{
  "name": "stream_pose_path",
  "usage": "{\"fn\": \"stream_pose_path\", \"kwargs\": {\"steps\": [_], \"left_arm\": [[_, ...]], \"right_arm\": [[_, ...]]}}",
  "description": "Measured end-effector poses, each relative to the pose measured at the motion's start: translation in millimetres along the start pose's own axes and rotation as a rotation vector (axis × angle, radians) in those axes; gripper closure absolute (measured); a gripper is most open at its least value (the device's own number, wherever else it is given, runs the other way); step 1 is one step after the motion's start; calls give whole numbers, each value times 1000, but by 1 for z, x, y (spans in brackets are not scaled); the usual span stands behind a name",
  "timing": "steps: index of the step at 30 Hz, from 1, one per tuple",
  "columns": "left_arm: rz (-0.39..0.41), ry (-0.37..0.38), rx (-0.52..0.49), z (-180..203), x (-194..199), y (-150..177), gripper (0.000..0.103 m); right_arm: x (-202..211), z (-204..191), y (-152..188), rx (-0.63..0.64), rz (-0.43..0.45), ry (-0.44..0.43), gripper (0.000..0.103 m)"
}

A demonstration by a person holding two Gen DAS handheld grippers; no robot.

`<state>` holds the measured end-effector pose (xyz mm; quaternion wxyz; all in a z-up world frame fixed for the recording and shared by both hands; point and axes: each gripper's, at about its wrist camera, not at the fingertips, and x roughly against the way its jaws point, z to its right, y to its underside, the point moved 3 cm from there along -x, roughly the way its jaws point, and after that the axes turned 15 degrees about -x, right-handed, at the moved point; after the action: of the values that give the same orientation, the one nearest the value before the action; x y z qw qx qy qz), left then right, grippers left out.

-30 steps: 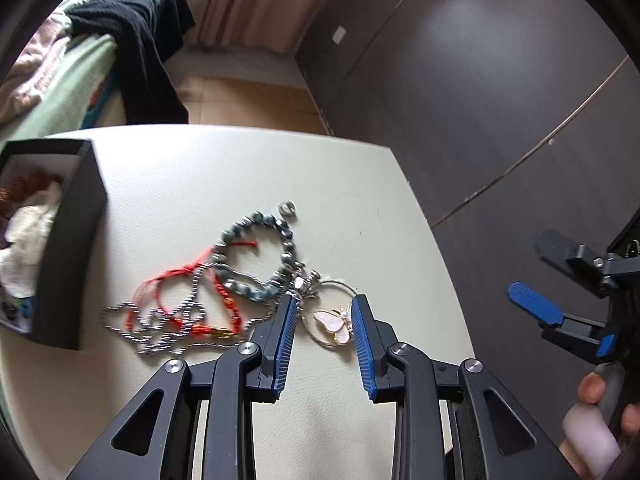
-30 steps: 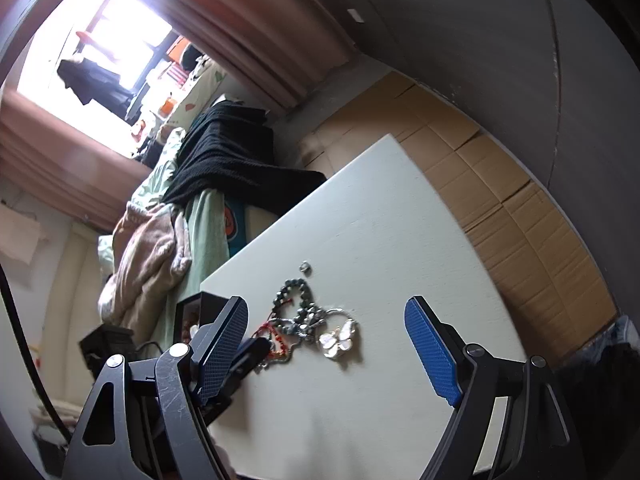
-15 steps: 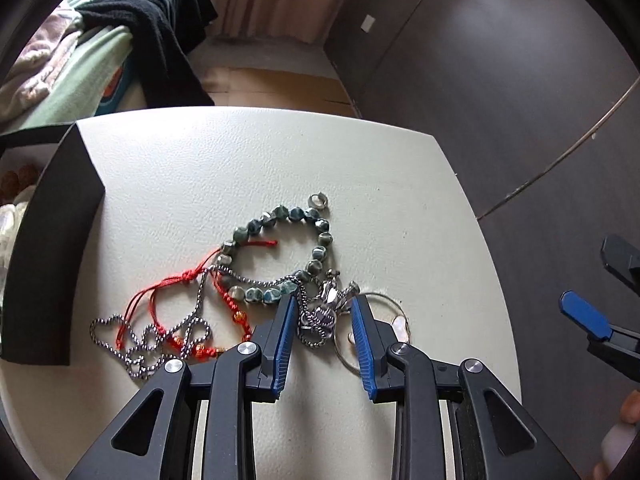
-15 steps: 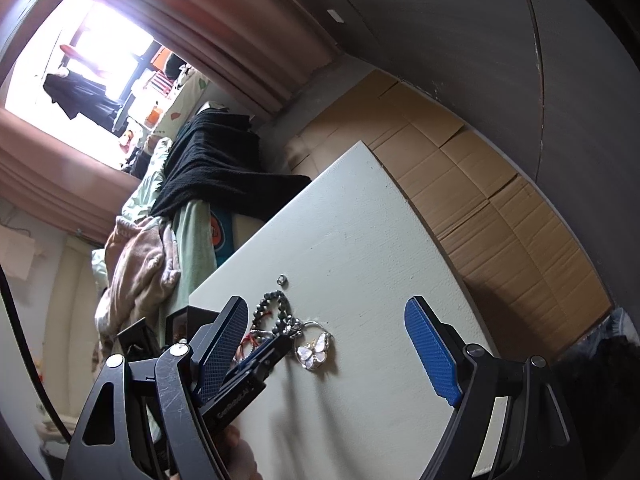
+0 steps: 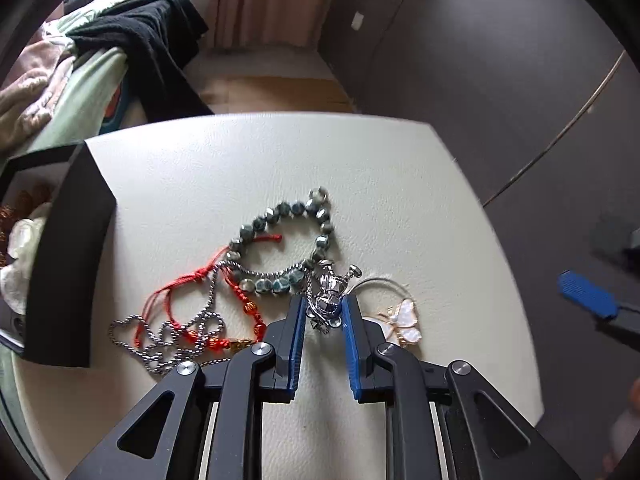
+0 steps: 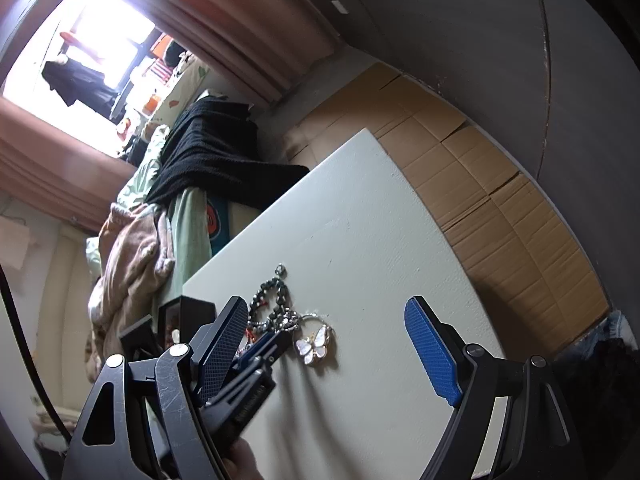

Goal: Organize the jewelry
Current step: 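Move the left tool to the silver skull charm and close on it, then lift the skull charm with the left tool while the right tool approaches the grey bead bracelet, then close the right tool on the grey bead bracelet while the left tool holds the skull charm up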

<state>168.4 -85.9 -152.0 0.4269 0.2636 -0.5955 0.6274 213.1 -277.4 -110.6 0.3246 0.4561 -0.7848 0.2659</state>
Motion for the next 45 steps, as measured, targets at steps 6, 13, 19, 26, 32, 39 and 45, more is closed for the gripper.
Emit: {"fn": "stream_pose_path", "kwargs": {"steps": [6,13,19,26,32,39,45], "left_arm": [[86,67,29,-5,38,-2,84],[180,79,91,-29,78,-5,84],[261,83,141,-52,111,-8,84],[325,78,164,-69,139,-6,84],[363,58,200,-90,153,-7,84],[393,57,229,-106,164,-9,84],[439,38,214,-101,187,-21,84]], "right_arm": [[-9,-5,10,43,-28,12,21],[-24,-15,24,73,-63,14,21],[-38,-28,31,84,-71,-23,34],[-74,-54,47,163,-88,13,50],[-105,-67,51,215,-78,102,66],[-128,-72,50,290,-33,238,66],[-139,-80,55,402,1,342,92]]}}
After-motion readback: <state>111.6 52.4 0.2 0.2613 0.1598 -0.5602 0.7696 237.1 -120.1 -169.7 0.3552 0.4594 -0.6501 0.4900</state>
